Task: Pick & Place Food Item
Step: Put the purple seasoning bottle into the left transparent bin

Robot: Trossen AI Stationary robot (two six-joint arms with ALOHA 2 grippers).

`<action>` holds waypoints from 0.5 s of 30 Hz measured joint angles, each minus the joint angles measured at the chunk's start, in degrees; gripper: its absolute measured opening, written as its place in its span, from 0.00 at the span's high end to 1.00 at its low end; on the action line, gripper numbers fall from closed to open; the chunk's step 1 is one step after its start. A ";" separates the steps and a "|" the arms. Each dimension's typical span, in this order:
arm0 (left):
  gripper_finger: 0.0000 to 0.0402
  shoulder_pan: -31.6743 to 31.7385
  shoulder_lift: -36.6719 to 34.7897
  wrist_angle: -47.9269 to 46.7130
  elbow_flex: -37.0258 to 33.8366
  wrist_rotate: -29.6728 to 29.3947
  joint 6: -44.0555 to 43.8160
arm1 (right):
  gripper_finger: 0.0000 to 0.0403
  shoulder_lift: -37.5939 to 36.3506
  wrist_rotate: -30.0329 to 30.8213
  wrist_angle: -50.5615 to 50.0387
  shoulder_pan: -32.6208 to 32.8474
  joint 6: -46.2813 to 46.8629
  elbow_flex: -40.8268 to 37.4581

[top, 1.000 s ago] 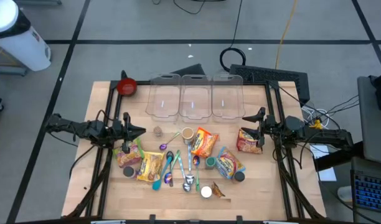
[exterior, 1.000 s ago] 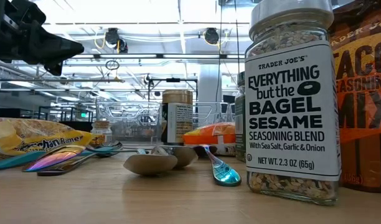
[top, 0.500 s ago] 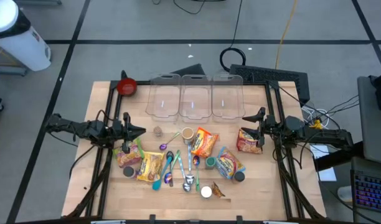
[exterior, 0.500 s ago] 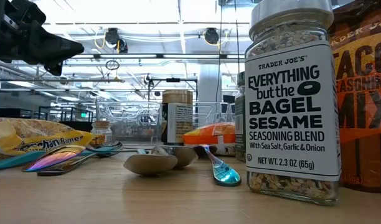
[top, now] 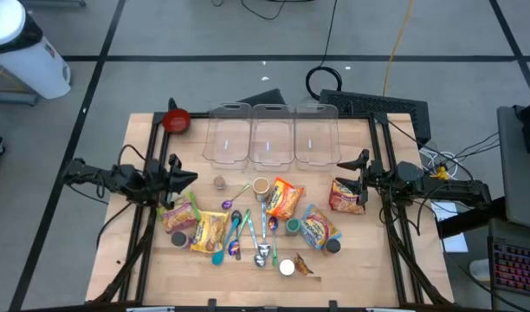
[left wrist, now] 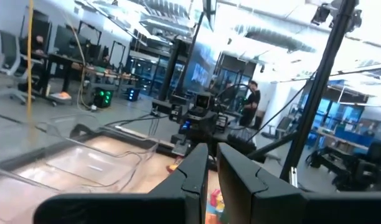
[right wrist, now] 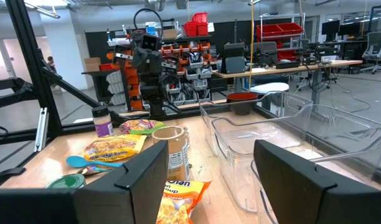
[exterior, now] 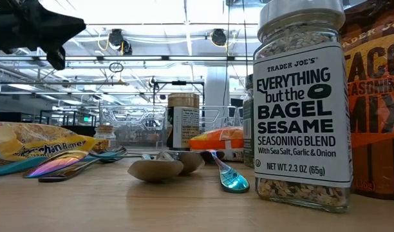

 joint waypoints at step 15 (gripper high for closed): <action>0.49 -0.07 8.62 -6.30 7.60 20.92 -13.42 | 0.42 -0.02 0.00 0.00 0.00 -0.02 -0.01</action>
